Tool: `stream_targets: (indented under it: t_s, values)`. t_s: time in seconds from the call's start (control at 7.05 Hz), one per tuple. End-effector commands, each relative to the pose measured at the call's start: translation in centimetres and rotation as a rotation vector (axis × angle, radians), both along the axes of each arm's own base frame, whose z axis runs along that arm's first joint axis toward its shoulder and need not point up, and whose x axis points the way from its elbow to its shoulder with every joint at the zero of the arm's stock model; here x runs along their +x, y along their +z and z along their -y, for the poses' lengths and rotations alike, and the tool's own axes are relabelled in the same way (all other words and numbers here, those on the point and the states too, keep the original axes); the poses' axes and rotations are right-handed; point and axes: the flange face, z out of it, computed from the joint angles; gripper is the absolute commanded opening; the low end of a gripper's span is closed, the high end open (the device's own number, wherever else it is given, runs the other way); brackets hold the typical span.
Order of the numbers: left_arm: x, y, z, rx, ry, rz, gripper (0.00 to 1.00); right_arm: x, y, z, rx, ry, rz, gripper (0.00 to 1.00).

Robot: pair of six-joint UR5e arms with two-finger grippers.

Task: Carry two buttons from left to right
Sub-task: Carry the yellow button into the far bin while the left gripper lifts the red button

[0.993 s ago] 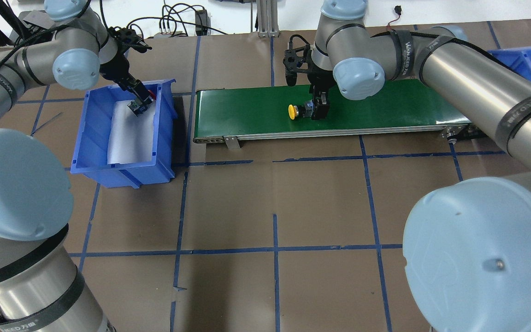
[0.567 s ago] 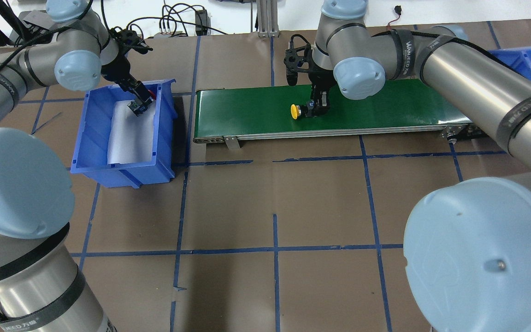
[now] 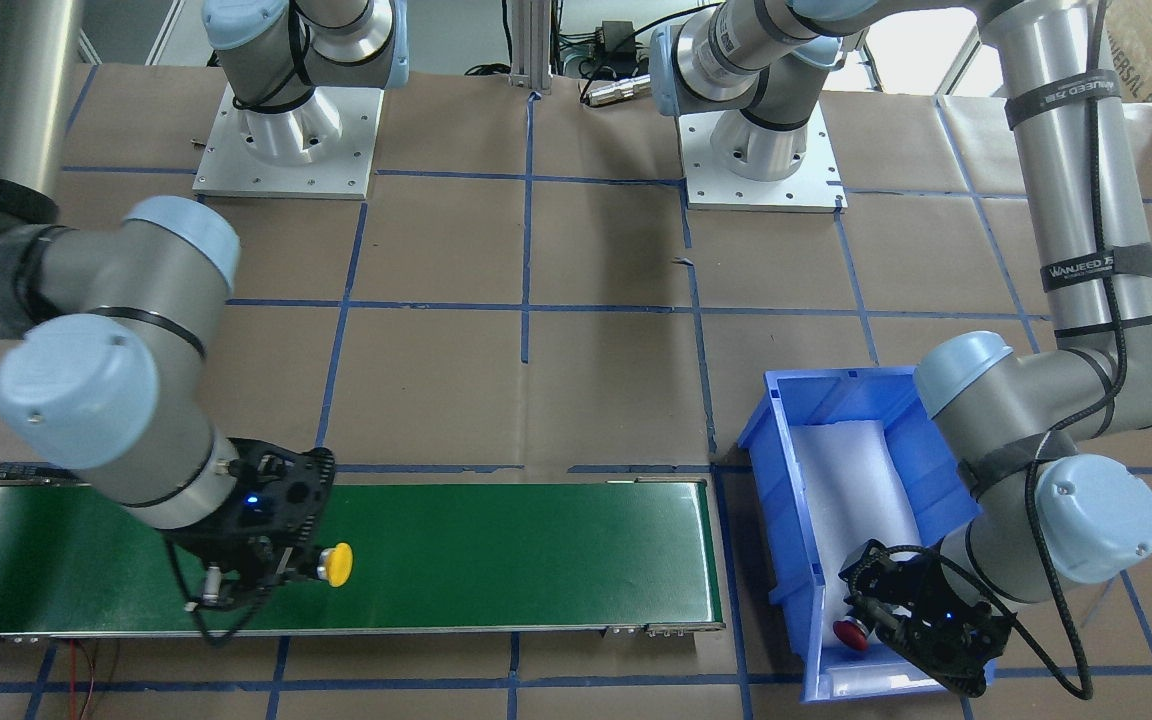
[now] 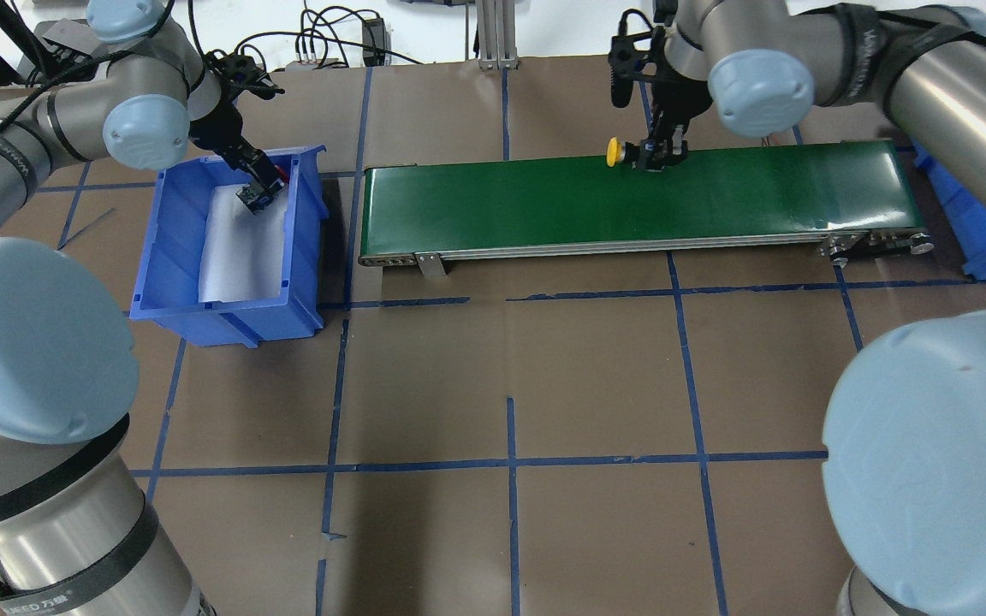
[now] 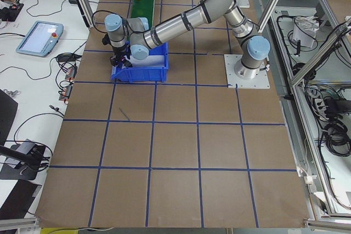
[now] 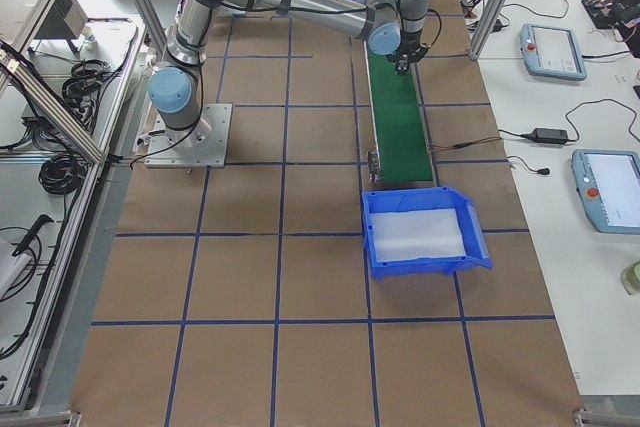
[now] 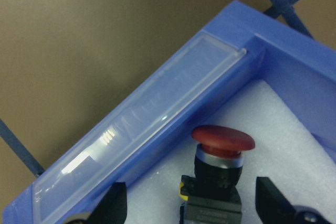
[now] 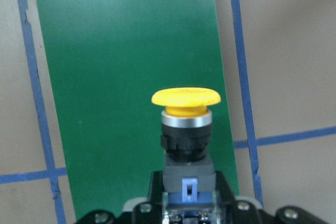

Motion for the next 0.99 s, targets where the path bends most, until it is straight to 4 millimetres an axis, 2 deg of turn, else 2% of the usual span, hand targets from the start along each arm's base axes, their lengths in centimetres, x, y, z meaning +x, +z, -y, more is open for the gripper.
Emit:
stream_targets:
  t_s: [0.0, 0.14, 0.43, 0.57, 0.71, 0.85]
  values:
    - [-0.1, -0.1, -0.3, 0.007, -0.001, 0.003, 0.89, -12.7, 5.6, -2.9, 0.049, -0.214, 0.012, 0.02]
    - [-0.2, -0.3, -0.7, 0.015, -0.001, 0.002, 0.89, -18.1, 7.5, -4.8, 0.073, -0.326, 0.018, 0.02]
    - [-0.1, -1.1, -0.9, 0.029, 0.001, 0.0, 0.89, -31.6, 7.9, -8.9, 0.124, -0.543, 0.031, 0.02]
    - [-0.2, -1.5, -0.8, 0.033, -0.001, -0.002, 0.89, -37.1, 7.9, -11.1, 0.123, -0.64, 0.033, 0.02]
    - [-0.2, -1.8, -0.8, 0.037, -0.001, -0.003, 0.88, -40.2, 7.4, -12.2, 0.126, -0.688, 0.026, 0.02]
    - [-0.2, -1.8, -0.8, 0.037, -0.001, -0.003, 0.81, -42.7, 7.4, -13.3, 0.129, -0.731, 0.005, 0.02]
